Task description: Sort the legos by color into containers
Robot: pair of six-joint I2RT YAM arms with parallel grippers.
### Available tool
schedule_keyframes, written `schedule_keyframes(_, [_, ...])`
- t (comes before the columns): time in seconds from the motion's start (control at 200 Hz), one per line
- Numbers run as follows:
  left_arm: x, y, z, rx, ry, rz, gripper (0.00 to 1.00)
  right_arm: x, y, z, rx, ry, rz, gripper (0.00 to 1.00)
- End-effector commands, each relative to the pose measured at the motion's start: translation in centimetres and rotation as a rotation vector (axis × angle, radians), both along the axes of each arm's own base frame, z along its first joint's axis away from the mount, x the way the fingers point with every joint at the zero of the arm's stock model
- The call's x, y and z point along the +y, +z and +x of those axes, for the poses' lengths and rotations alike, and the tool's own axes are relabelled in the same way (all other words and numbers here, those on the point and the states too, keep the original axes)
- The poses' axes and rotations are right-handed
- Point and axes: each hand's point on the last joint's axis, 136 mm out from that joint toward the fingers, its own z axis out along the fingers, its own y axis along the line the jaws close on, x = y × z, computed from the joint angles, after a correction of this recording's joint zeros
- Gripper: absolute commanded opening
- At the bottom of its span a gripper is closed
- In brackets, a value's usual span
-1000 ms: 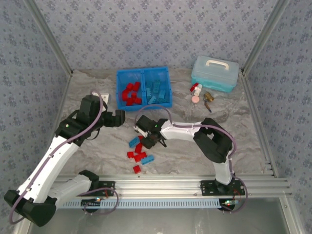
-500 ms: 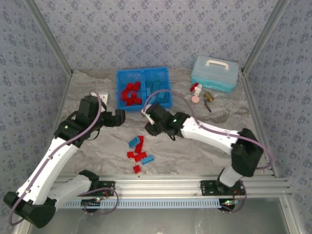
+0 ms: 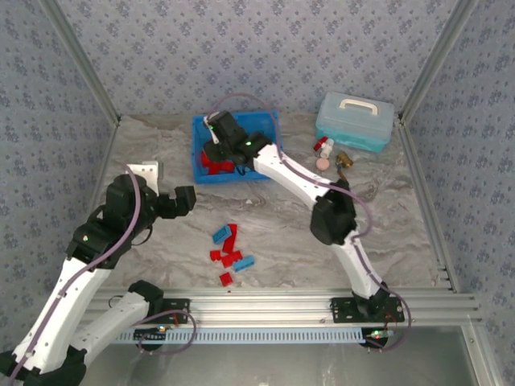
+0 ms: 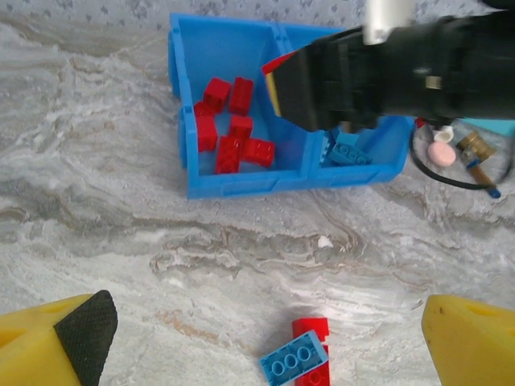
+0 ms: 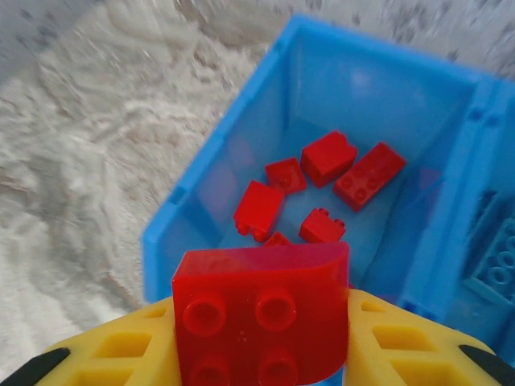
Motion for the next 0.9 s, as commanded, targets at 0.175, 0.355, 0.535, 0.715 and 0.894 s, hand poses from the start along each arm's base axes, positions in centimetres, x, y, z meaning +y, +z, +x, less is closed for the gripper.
schedule_keyframes(0.175, [0.0,-1.6,-0.2,0.047,0.005,0.001,0.99,1.7,-5.3,2.1,0.105,-0.015,0.001,0.40])
schedule_keyframes(0.355, [0.0,-2.2,-0.4,0.063,0.000,0.001,0.99,1.9,-7.1,3.5,0.162,-0.028,0.069,0.42])
schedule_keyframes(0.535, [-0.3,-3.8,-0.7,0.109,-0.023,0.017,0.99,3.6,-3.5,2.4,0.136,0.046,0.136,0.64])
schedule_keyframes(0.715, [-0.7,-4.7,-1.3,0.145,-0.061,0.021,0.99,2.7,3.7,1.2,0.096,0.055,0.221,0.69])
schedule_keyframes(0.894, [-5.1,-6.1,-2.5,0.225,-0.349,0.012,0.99,-1.4,11.9,-2.5,0.034,0.086,0.234,0.69])
